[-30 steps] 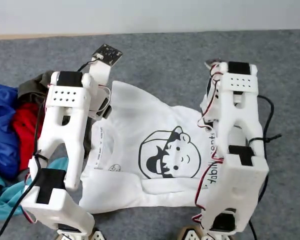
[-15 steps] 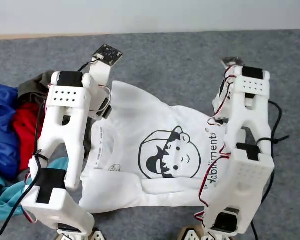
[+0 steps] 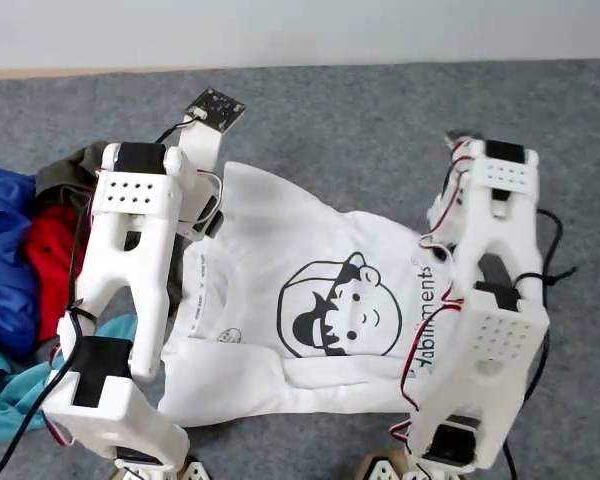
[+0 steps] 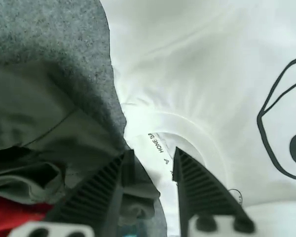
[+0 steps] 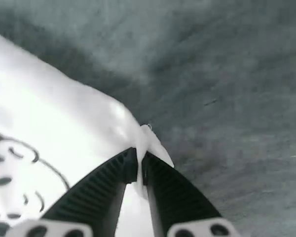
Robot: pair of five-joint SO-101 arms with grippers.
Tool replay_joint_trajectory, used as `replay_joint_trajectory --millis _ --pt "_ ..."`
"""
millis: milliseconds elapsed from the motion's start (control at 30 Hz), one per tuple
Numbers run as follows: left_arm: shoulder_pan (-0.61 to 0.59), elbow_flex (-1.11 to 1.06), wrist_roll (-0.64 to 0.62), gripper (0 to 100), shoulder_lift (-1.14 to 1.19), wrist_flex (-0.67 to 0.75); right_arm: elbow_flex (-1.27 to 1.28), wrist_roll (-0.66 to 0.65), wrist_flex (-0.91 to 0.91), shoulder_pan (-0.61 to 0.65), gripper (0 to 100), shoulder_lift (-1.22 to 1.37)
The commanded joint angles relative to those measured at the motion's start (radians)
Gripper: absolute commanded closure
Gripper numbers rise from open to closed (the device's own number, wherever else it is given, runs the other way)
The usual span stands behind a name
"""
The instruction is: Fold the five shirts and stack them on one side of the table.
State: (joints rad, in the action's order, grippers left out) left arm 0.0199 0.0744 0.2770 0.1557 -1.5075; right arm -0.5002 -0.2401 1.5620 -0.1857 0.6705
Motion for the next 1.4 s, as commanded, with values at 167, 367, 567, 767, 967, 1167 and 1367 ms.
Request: replay_joint_trajectory --millis 167,367,567,767,967,1167,1367 --pt "0.003 0.038 -0.006 87 -0.015 -0.026 -0.356 -0.002 -0.059 -0.067 99.0 -0.005" --pt "0.003 0.038 -0.006 87 -0.015 -0.026 -0.411 -0.003 0.053 0.004 99.0 -0.010" --pt "0.003 0.038 -0.006 87 -0.015 -0.055 -0.313 -0.118 0.236 0.110 99.0 -0.016" --pt "-0.003 0.038 -0.006 87 -0.015 -0.077 -0.051 -0.187 0.234 0.191 99.0 -0.110" --pt "0.003 0.038 -0.006 87 -0.015 -0.081 0.161 -0.315 0.232 0.286 98.4 -0.257" --pt "0.003 0.038 -0.006 87 -0.015 -0.081 0.239 -0.209 0.232 0.263 75.4 -0.453" --pt "0.003 0.038 -0.006 87 -0.015 -0.081 0.256 -0.172 0.232 0.232 71.5 -0.585"
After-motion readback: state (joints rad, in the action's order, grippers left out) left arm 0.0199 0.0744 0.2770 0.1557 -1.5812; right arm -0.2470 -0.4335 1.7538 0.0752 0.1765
